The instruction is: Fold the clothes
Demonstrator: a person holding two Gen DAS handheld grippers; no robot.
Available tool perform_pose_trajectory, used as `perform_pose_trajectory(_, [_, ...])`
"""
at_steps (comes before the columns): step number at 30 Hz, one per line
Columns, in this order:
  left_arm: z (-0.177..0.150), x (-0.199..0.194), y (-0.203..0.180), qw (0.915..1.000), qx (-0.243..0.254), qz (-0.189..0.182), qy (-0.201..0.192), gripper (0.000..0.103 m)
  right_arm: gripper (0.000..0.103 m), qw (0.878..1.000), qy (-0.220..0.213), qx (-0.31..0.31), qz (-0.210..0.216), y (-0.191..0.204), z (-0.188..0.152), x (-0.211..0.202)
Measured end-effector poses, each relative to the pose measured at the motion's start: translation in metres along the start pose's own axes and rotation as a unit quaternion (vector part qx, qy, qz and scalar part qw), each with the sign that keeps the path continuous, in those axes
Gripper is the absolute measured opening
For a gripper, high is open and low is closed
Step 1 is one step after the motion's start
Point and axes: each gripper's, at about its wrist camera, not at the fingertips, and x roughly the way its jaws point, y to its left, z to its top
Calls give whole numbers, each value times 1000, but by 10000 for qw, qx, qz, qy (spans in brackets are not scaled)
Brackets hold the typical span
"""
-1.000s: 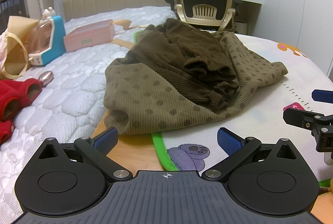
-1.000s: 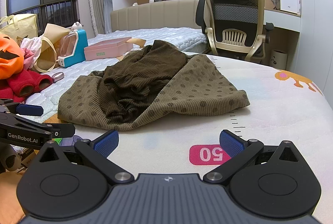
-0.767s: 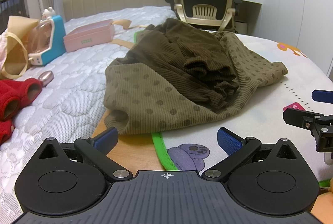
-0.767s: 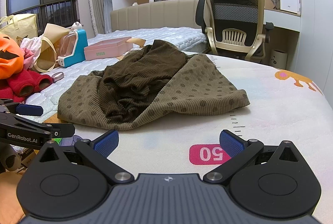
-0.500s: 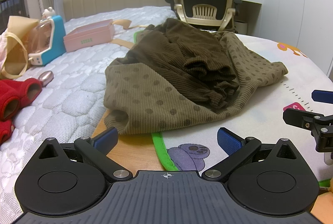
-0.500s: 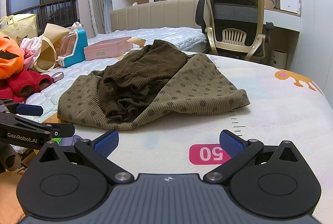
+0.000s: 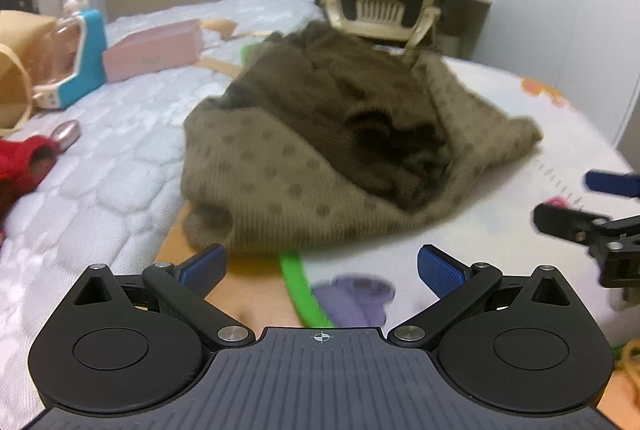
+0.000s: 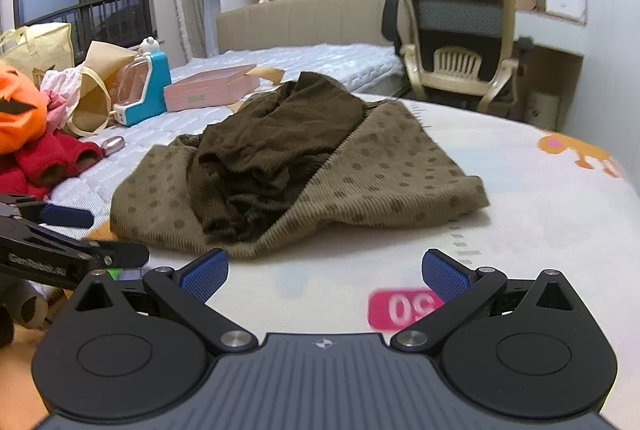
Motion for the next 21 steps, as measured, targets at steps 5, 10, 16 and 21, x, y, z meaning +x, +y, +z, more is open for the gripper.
perform_pose_trajectory(5, [58,20,19,9986,5,-247,-460,103,103,9965,288,632,471,-21,49,54])
perform_pose_trajectory(10, [81,86,36,9973,-86,-731,12,103,103,9905,712,968,674,-41,60,113])
perform_pose_trajectory(16, [70,125,53,9886,-96,-1435,446,103,103,9826,734,1441,912,-58,56,122])
perform_pose_trajectory(21, [65,130,69,9808,-441,-1834,502,103,103,9823,1203,1192,798,-51,71,133])
